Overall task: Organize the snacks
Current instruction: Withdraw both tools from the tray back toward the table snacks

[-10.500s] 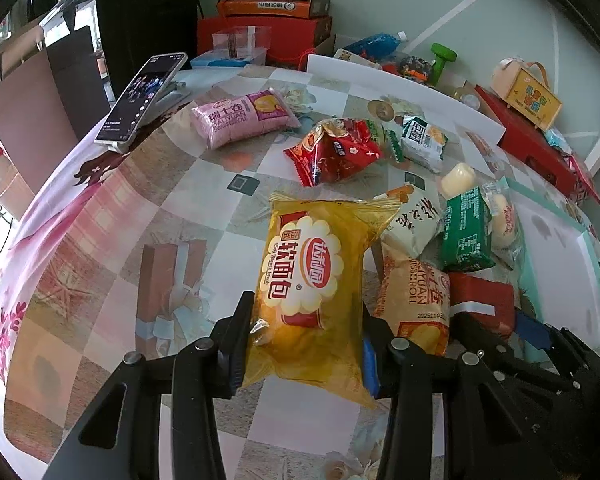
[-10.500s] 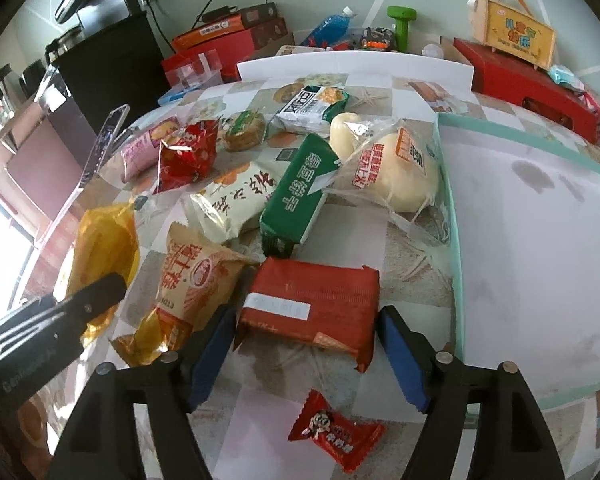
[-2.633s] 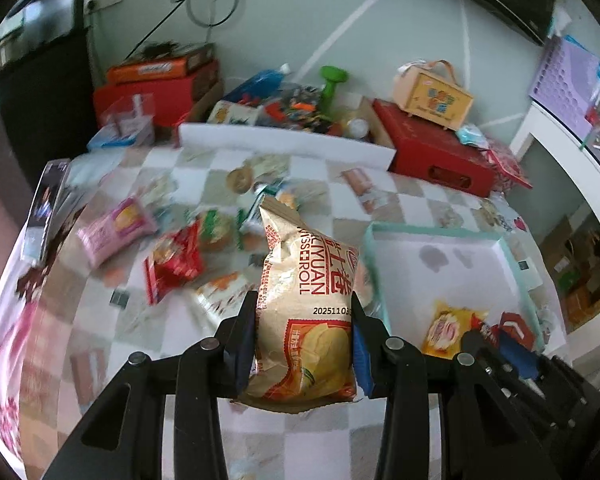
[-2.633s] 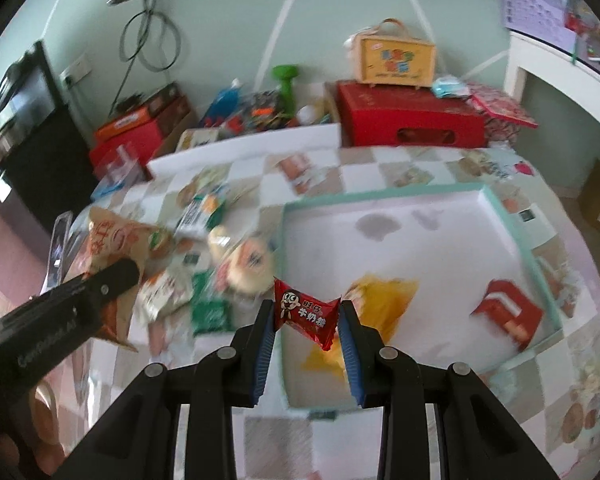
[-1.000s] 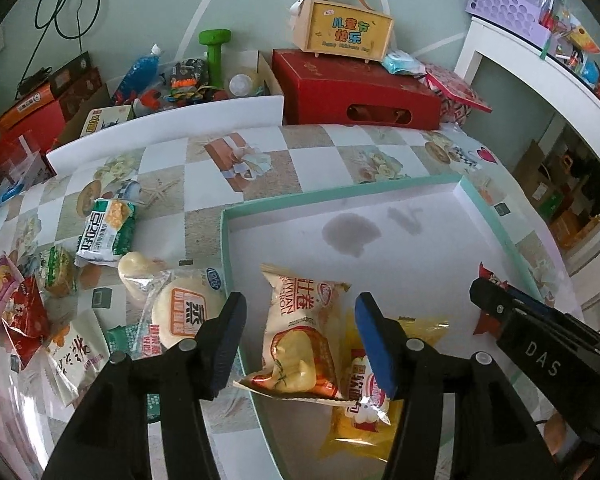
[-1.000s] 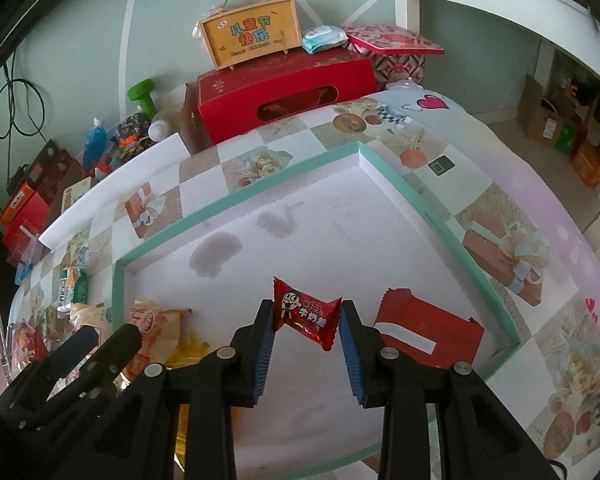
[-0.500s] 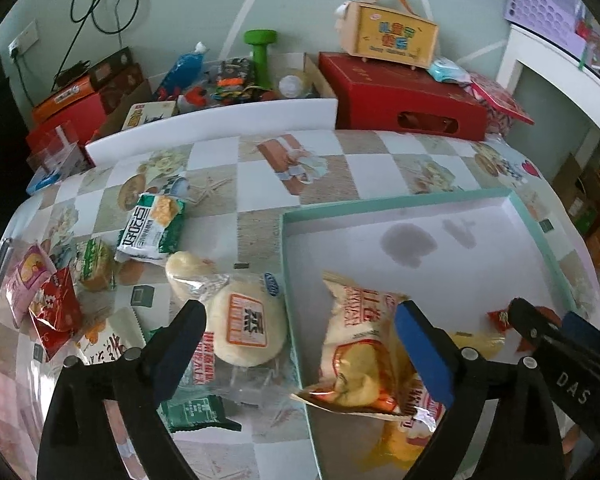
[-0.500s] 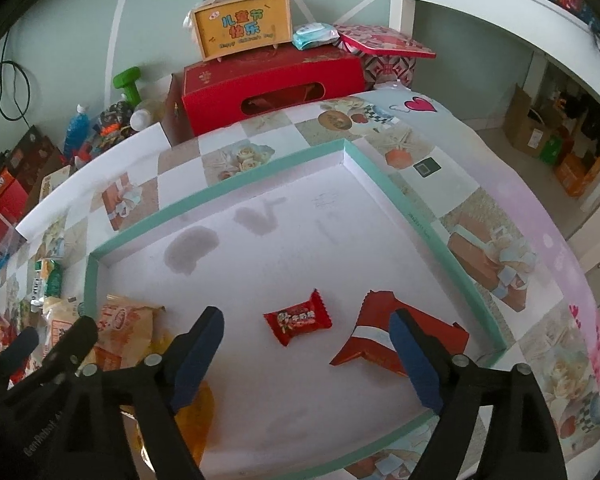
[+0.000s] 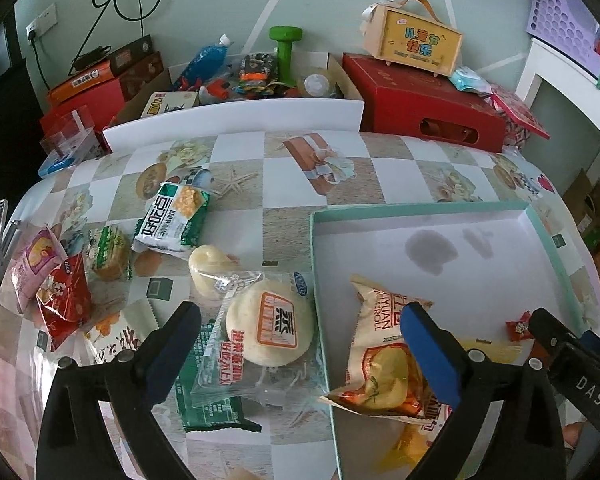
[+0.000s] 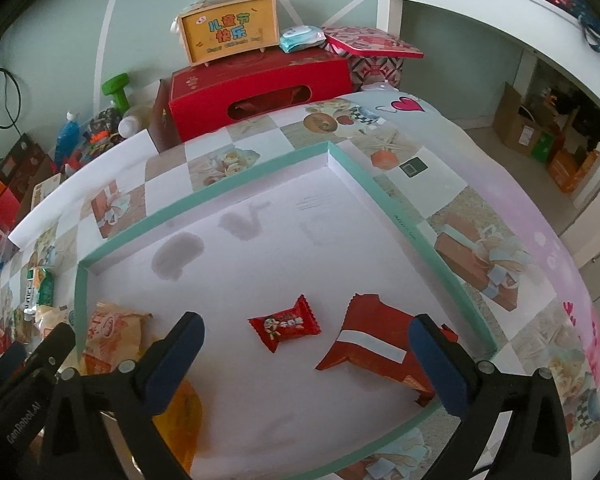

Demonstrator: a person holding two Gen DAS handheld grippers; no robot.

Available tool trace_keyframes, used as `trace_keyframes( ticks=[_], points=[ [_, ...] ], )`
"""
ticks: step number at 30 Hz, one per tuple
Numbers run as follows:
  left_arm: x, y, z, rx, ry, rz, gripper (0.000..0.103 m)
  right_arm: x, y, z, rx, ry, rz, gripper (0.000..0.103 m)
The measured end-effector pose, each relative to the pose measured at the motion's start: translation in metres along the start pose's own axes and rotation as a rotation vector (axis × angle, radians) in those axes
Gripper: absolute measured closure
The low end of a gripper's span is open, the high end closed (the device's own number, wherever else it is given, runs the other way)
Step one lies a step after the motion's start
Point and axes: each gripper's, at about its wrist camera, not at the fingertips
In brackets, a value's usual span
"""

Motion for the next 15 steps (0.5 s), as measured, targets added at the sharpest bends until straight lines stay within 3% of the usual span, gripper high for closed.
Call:
trace_keyframes(
  ticks=[8, 15],
  points=[
    [0.008, 0.000, -0.004, -0.007, 0.011, 0.010, 0.003, 0.010, -0.002, 0.001, -0.018, 0.002, 0.038, 0.000],
    [0.016, 0.004, -0.023, -0.017, -0.021, 0.006, 0.003, 0.015, -0.001, -0.017, 0.011, -0.033, 0.049, 0.000]
  ],
)
Point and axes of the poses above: each gripper's, at about its wrist camera, not at the fingertips, and x roughly against the way its jaws point, z to its right, y to its underside, and after that the axes turned 1 degree about z, right-handed
